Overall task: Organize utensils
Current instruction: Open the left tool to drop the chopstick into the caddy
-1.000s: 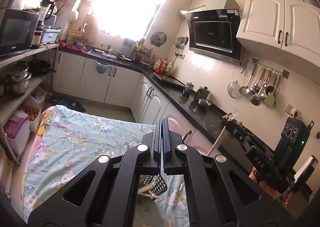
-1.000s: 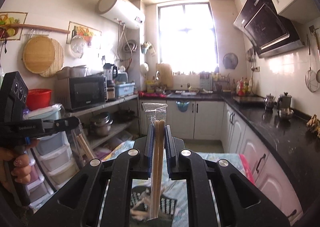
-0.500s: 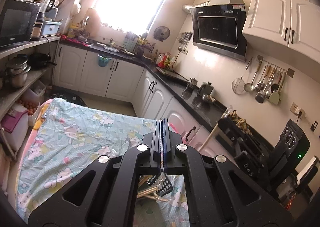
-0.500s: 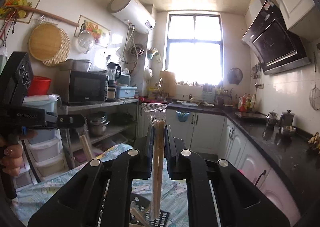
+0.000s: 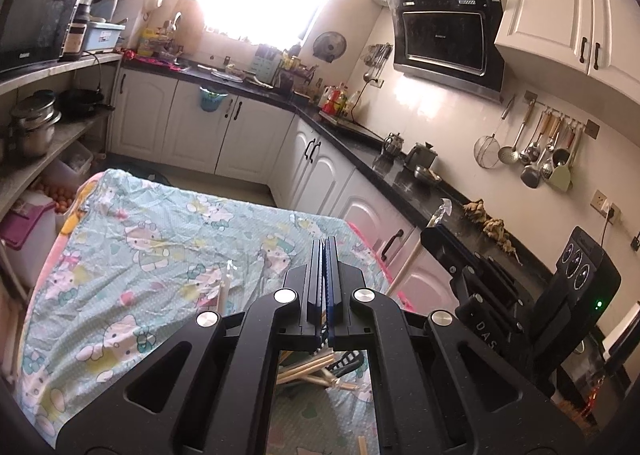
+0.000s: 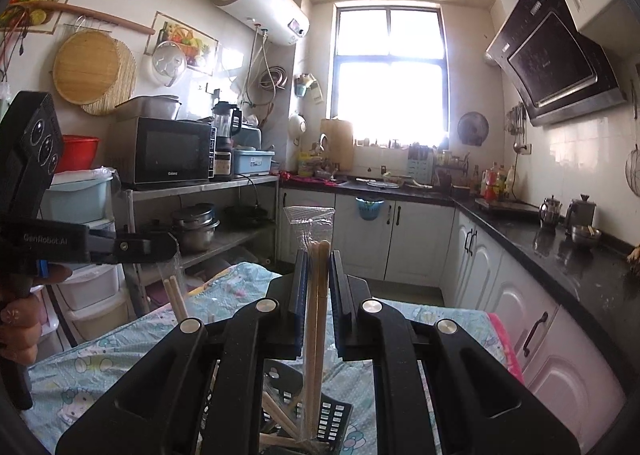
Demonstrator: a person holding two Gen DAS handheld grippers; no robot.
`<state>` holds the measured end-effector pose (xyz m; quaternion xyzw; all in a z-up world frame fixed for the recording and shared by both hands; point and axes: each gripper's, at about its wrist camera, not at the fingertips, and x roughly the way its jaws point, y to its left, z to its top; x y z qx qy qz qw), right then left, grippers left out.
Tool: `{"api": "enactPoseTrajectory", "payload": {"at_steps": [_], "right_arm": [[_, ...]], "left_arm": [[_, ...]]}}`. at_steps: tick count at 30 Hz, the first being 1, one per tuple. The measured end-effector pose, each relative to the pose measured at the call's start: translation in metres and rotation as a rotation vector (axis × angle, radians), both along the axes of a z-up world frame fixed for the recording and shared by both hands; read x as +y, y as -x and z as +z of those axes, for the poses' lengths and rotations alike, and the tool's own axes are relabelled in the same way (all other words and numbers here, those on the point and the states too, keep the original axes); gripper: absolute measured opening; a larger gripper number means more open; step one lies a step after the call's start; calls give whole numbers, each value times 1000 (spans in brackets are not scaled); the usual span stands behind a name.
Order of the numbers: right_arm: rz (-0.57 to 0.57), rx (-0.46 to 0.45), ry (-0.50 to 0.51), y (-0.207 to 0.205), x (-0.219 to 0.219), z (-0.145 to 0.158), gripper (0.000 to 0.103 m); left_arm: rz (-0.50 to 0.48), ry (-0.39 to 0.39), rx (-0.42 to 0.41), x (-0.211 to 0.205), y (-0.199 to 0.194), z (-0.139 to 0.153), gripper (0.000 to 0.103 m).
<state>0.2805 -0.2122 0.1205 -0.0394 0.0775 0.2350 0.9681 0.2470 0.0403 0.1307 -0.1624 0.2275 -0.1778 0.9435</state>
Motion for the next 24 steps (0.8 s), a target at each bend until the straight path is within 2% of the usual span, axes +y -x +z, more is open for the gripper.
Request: {"api": "enactPoseTrajectory", "payload": {"at_steps": [15, 18, 19, 21, 24], "right_arm": [[-34, 96, -8, -22, 3, -44, 11], [-44, 116, -8, -24, 3, -48, 17], [-50, 124, -9, -24, 2, -49, 23], [-53, 132, -17, -24, 0, -49, 27], [-60, 139, -16, -21, -4, -48, 34]], "left_arm": [[16, -43, 68, -3, -10, -38, 0], [21, -50, 80, -2, -11, -42, 1], [26, -49, 85, -1, -11, -43, 4], [27, -38, 91, 1, -10, -45, 19], [37, -37, 88, 4, -7, -45, 25]]}}
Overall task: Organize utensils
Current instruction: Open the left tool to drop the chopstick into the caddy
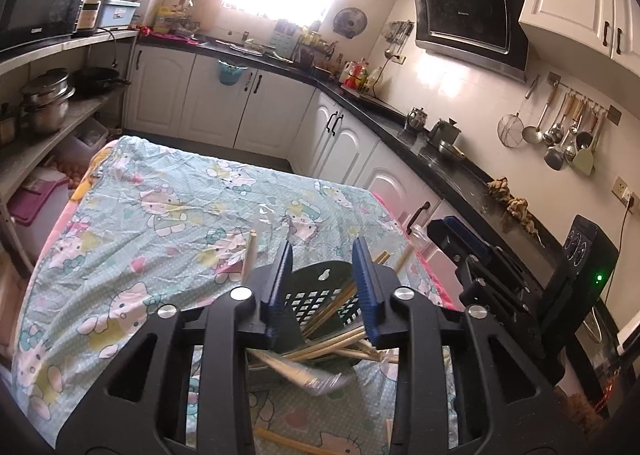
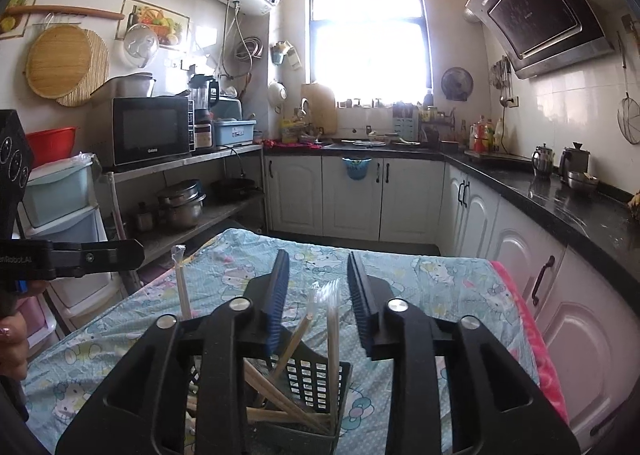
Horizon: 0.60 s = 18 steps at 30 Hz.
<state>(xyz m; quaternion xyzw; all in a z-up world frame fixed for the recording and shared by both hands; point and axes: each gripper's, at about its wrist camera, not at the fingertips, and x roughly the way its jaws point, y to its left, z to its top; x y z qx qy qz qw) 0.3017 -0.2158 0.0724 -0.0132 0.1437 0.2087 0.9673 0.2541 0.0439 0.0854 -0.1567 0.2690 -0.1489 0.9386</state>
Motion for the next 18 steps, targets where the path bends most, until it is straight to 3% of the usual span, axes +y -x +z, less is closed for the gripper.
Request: {"api": "enactPoseTrajectory", "payload": {"at_steps": [8, 18], "right_arm": [[-17, 24, -3, 8, -8, 7, 49], [-22, 45, 1, 26, -14, 15, 61]], "left_arm": [[34, -1, -27, 8, 13, 9, 50], [74, -7, -70, 18, 37, 20, 92]]}}
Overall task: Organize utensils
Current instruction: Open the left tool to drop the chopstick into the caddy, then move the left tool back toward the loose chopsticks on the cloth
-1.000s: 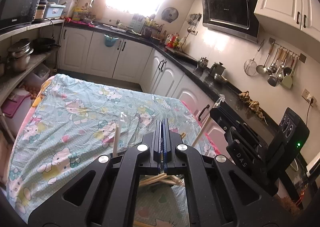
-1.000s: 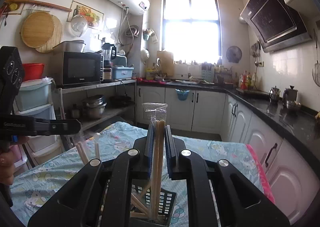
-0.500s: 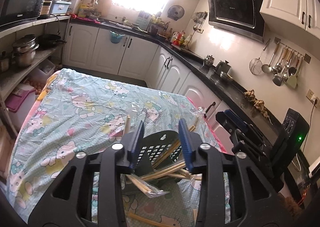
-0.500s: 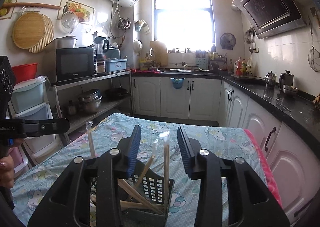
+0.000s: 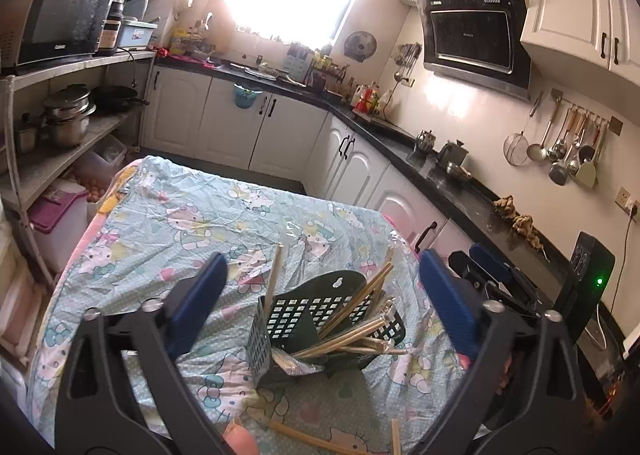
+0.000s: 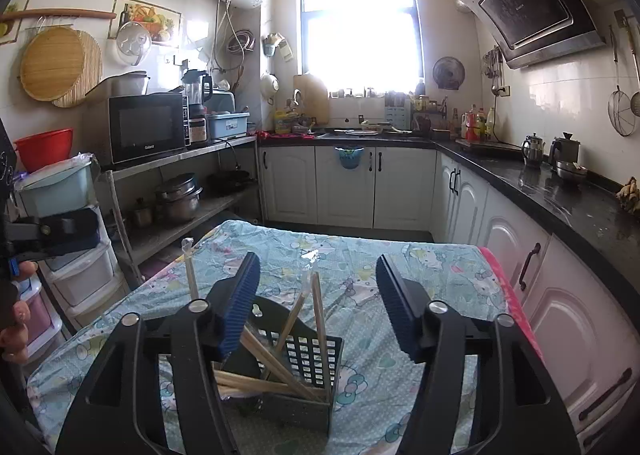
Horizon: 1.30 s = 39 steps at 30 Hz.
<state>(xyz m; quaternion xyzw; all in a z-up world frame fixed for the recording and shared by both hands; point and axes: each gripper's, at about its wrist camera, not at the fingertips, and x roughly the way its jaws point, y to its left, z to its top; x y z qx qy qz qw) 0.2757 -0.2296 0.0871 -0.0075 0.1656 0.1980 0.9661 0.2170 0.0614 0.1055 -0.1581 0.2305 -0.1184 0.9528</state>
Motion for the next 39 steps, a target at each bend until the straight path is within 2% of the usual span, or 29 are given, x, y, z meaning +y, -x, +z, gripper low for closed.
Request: {"api": "enactPoseTrajectory", "payload": {"at_steps": [8, 16, 39], "right_arm": [[13, 2, -9, 20, -6, 5, 71], [21, 27, -1, 42, -10, 0, 75], [56, 157, 56, 82, -3, -47, 78]], "left_arm": [[24, -12, -20, 1, 22, 2, 92], [28, -1, -3, 4, 40, -8, 92], [18, -19, 127, -5, 63, -70, 92]]}}
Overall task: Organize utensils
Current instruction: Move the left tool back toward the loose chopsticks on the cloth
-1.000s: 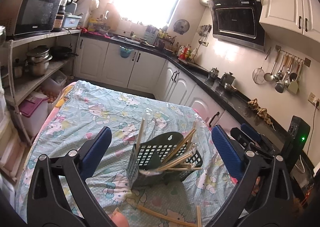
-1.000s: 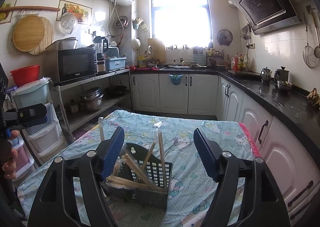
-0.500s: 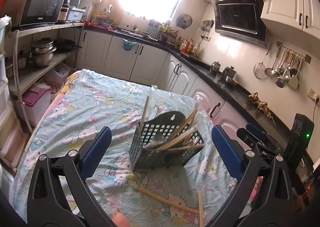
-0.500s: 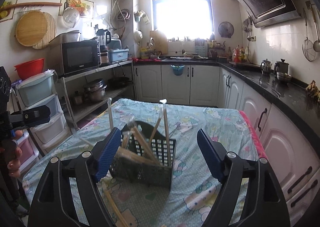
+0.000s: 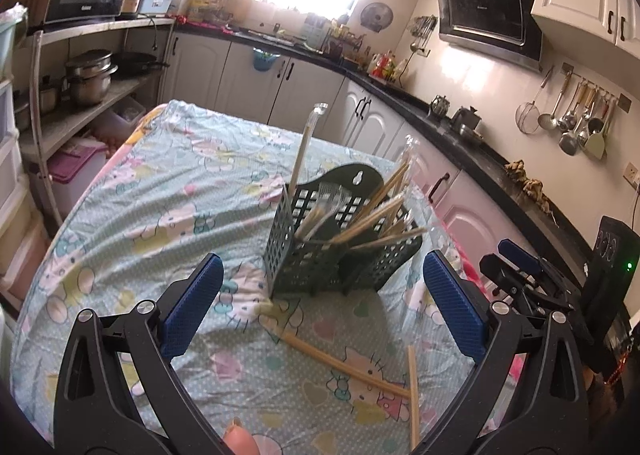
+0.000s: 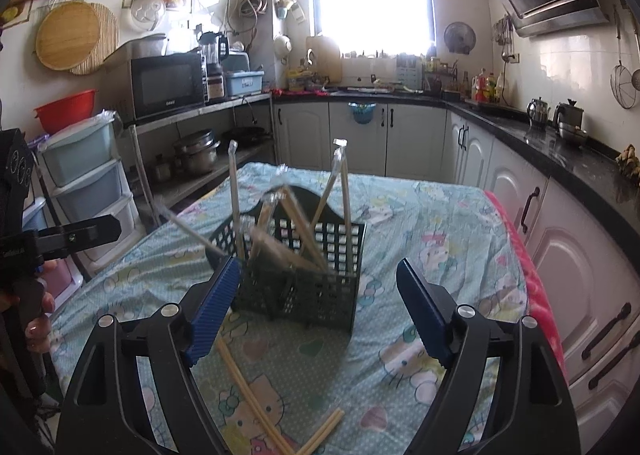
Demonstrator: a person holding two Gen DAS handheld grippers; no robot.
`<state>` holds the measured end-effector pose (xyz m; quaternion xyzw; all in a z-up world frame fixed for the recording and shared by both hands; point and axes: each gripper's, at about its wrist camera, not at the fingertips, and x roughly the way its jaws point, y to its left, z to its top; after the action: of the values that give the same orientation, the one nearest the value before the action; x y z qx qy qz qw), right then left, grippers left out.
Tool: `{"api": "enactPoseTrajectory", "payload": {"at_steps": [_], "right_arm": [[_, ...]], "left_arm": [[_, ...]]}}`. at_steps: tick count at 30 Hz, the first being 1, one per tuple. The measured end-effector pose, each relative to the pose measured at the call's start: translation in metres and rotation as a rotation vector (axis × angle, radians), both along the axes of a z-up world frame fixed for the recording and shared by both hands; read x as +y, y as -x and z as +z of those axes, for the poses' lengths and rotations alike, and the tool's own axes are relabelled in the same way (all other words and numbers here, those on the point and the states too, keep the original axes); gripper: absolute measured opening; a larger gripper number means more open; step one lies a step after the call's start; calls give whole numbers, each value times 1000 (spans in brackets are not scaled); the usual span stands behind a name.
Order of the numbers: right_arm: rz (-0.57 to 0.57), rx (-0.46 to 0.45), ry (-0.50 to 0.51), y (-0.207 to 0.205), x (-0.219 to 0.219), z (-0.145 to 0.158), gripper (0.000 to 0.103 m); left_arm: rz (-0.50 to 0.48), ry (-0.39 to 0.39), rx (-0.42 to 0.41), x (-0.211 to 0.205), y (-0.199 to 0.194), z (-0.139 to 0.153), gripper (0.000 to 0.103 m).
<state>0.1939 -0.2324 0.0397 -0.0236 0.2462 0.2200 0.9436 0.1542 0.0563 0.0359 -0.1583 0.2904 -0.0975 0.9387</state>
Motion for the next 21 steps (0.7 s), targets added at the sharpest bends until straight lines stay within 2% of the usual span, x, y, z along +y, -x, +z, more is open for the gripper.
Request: {"api": "enactPoseTrajectory", "payload": {"at_steps": [21], "right_arm": [[-11, 137, 76, 14, -10, -50, 78]], "left_arm": [[-33, 29, 140, -16, -2, -54, 92]]}}
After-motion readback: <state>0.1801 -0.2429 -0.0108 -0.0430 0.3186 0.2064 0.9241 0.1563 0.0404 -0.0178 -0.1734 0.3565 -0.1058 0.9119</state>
